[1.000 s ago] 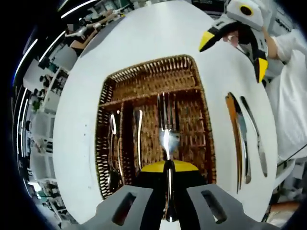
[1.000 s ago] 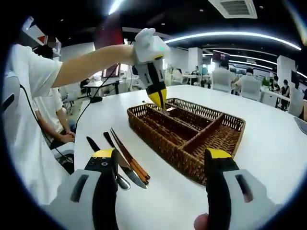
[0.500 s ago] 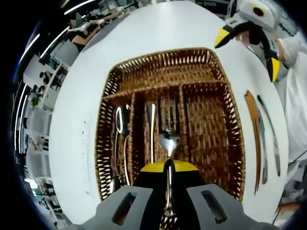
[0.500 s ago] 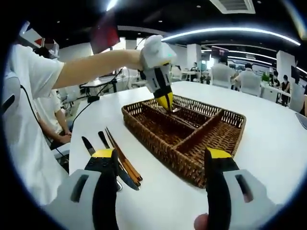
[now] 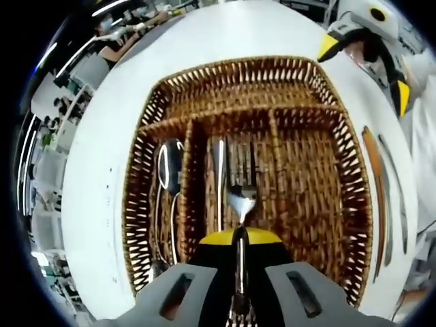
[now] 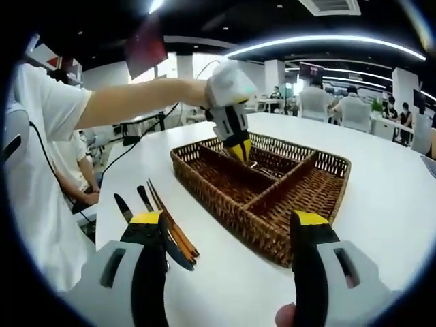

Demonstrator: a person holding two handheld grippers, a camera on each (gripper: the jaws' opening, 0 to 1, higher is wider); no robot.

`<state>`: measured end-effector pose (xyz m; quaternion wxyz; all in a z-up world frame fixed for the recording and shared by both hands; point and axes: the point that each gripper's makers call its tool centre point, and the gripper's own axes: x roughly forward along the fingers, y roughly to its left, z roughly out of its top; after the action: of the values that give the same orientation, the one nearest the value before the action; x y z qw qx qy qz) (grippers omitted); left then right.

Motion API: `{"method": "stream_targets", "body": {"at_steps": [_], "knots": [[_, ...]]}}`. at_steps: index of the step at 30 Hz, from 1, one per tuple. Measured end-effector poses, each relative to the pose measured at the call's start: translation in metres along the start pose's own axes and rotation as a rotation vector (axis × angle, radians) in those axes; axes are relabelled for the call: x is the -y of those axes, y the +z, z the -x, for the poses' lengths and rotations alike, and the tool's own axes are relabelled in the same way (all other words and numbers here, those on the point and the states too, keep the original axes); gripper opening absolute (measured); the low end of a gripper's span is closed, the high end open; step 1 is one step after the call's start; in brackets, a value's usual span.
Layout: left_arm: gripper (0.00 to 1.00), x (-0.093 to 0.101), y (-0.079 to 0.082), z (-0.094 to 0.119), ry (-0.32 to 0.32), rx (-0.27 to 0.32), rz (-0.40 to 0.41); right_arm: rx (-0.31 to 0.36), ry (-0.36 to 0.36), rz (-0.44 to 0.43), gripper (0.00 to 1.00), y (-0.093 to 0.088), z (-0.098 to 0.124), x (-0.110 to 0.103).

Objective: Arrange the knives, forks, and spoons in their matching storage slots by inserting each utensil handle-first until every utensil is classified and aligned in the correct compartment

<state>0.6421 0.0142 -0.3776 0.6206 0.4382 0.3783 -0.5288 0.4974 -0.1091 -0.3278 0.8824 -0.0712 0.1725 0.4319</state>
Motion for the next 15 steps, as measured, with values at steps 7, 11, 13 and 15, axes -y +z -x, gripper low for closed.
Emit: {"method": "stream_targets", "body": {"at_steps": [7,11,13,15], "knots": [[0.02,0.0013,0.0021,-0.0058,0.001,0.008,0.025,0.001,0.005,-0.005,0.76,-0.0019,-0.0005,0.0000],[0.02,0.0037,0.0026,-0.0089,-0.001,0.004,0.027,-0.001,0.003,-0.011,0.76,-0.0050,0.0005,0.0019],[0.02,0.0058,0.0034,-0.0108,-0.004,0.003,0.030,0.000,0.003,-0.013,0.76,-0.0058,0.0011,0.0024],[0.02,0.0055,0.0045,-0.0104,0.002,0.004,0.031,0.000,0.003,-0.014,0.76,-0.0065,0.0017,0.0023]]}}
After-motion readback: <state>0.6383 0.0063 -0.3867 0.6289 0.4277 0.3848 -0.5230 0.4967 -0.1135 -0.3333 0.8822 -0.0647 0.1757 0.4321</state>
